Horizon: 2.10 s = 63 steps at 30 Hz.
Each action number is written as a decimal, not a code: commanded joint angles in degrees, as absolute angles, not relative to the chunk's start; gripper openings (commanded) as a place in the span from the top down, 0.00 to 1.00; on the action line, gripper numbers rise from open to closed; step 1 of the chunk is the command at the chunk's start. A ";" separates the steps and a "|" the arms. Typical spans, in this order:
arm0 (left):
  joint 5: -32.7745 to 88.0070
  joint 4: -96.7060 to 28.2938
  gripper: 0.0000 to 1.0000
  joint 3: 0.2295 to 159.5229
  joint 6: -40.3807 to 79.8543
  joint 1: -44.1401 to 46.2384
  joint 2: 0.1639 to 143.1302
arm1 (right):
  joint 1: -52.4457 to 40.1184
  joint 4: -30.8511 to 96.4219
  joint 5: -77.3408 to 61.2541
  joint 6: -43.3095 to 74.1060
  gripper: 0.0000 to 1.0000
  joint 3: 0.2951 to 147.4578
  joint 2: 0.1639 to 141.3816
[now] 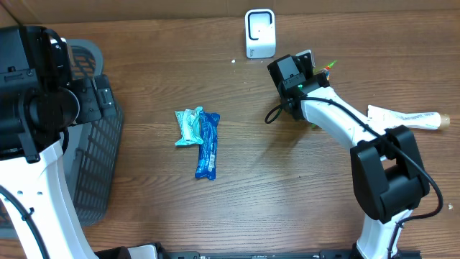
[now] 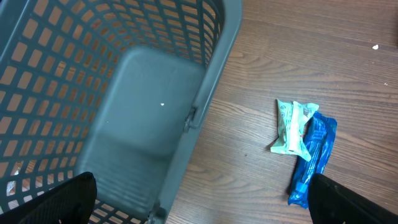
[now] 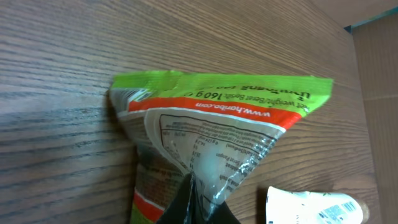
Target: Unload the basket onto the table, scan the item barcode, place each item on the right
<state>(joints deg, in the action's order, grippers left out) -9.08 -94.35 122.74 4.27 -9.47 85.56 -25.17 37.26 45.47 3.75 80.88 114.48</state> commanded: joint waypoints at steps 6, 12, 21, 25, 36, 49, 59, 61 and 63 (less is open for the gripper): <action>-9.41 -94.28 0.00 123.79 3.66 -9.74 85.82 | -29.93 38.02 42.59 3.20 0.96 81.01 116.07; -9.41 -94.28 0.00 123.79 3.66 -9.74 85.82 | -37.19 40.53 35.33 3.20 0.55 81.21 116.07; -9.41 -94.28 0.01 123.79 3.66 -9.74 85.82 | -40.29 53.56 10.11 3.20 0.25 95.70 116.05; -9.41 -94.28 0.00 123.79 3.66 -9.72 85.82 | -36.73 63.31 8.45 3.25 0.18 106.83 116.05; -9.41 -94.28 0.00 123.81 3.66 -9.72 85.82 | -19.09 68.51 0.05 -2.07 0.15 106.30 117.60; -9.41 -94.28 0.00 123.79 3.66 -9.72 85.82 | -17.98 56.21 -1.63 -4.56 0.20 93.91 119.63; -9.41 -94.28 0.00 123.79 3.66 -9.72 85.82 | -18.39 44.62 -1.23 -4.56 0.40 82.04 119.72; -9.41 -94.28 0.00 123.79 3.66 -9.72 85.82 | -18.83 42.63 -1.26 -4.56 0.42 80.29 119.72; -9.41 -94.28 0.00 123.79 3.66 -9.72 85.82 | -19.09 41.54 -1.23 -4.56 0.71 79.18 119.72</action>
